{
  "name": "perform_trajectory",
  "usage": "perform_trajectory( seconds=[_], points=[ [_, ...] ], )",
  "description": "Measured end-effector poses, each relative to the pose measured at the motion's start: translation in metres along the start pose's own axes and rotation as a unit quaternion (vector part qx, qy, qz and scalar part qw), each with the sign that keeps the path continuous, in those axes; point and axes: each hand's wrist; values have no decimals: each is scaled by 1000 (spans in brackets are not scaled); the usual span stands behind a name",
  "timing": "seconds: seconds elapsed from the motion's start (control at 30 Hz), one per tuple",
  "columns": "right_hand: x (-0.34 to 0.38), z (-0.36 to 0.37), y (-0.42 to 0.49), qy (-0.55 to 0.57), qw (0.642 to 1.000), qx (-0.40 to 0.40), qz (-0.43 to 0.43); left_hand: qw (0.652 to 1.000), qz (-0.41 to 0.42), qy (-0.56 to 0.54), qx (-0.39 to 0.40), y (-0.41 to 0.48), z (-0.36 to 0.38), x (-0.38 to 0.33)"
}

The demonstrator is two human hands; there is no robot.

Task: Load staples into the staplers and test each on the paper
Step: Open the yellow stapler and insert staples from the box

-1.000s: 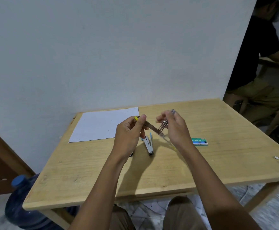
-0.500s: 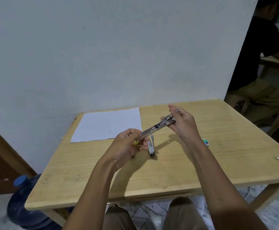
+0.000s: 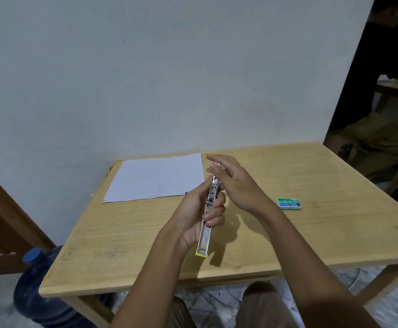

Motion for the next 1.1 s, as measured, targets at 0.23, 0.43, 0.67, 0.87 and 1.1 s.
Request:
perform_trajectory(
  seconds=[0.23,0.43,0.67,0.87,1.1],
  points=[
    [-14,8,-21,-191,963,-128,-142,996,48,-26,-63,5,-10,0],
    [-13,16,-26,-249,947,-134,-153,995,66,-13,-77,6,-7,4],
    [-11,18,-26,-277,939,-128,-159,993,73,1,-88,6,-12,7],
    [-9,19,-23,-302,931,-118,-166,993,80,-15,-88,5,-12,8],
    [-10,26,-31,-289,935,-110,-173,989,82,-67,-108,8,-10,8]
  ],
)
Point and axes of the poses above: each hand's wrist, its own y-axis towards the middle knuckle, its own z-axis out of the palm, x = y × z, and after that the axes turned 15 degrees about -z, right-handed
